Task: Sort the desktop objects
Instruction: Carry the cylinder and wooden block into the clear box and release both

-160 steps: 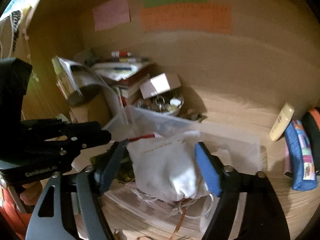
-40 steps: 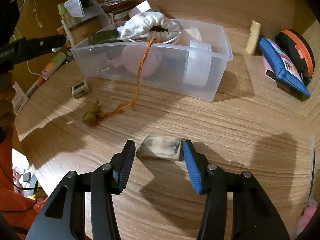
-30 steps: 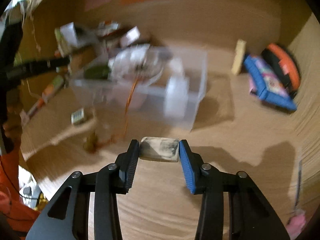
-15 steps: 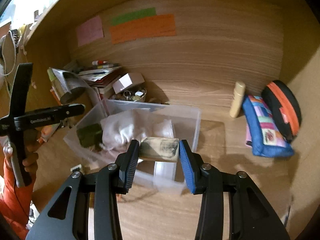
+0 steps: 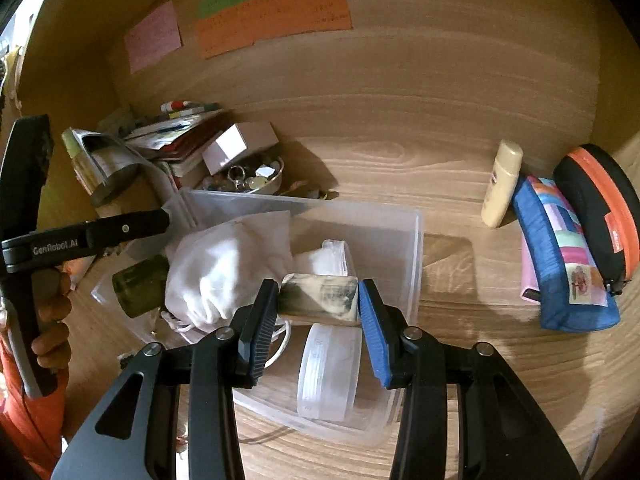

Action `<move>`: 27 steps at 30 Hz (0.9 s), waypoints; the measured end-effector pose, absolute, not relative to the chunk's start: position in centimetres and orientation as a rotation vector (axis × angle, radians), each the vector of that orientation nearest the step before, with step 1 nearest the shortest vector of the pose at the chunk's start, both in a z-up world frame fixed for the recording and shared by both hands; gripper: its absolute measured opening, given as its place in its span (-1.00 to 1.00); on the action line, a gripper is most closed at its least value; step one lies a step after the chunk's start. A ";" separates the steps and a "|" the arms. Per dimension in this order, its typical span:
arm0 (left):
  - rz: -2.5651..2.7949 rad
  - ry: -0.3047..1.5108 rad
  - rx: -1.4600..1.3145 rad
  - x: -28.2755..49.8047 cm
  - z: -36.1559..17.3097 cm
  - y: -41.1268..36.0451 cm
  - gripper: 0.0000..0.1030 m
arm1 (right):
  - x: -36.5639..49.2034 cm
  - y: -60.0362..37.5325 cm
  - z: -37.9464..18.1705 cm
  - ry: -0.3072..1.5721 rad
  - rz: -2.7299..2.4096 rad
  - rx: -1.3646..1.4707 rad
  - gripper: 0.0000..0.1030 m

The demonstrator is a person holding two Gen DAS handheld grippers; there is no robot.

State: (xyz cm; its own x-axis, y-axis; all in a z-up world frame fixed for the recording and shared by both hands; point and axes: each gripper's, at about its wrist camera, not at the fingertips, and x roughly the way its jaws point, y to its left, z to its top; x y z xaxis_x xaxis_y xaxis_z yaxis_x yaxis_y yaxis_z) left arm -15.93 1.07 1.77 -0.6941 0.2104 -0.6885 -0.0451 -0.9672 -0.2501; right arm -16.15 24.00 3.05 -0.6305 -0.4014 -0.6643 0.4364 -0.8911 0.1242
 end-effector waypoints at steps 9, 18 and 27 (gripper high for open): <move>2.707 -0.307 -1.196 -16.4 0.9 1.6 0.42 | -16.0 23.6 2.9 0.097 -2.497 0.989 -0.26; 2.702 -0.320 -1.180 -15.4 1.8 1.9 0.75 | -14.6 23.0 3.9 0.187 -2.571 0.919 0.51; 2.776 -0.231 -1.131 -13.4 3.2 2.3 0.85 | -12.5 22.2 5.2 0.223 -2.566 0.864 0.65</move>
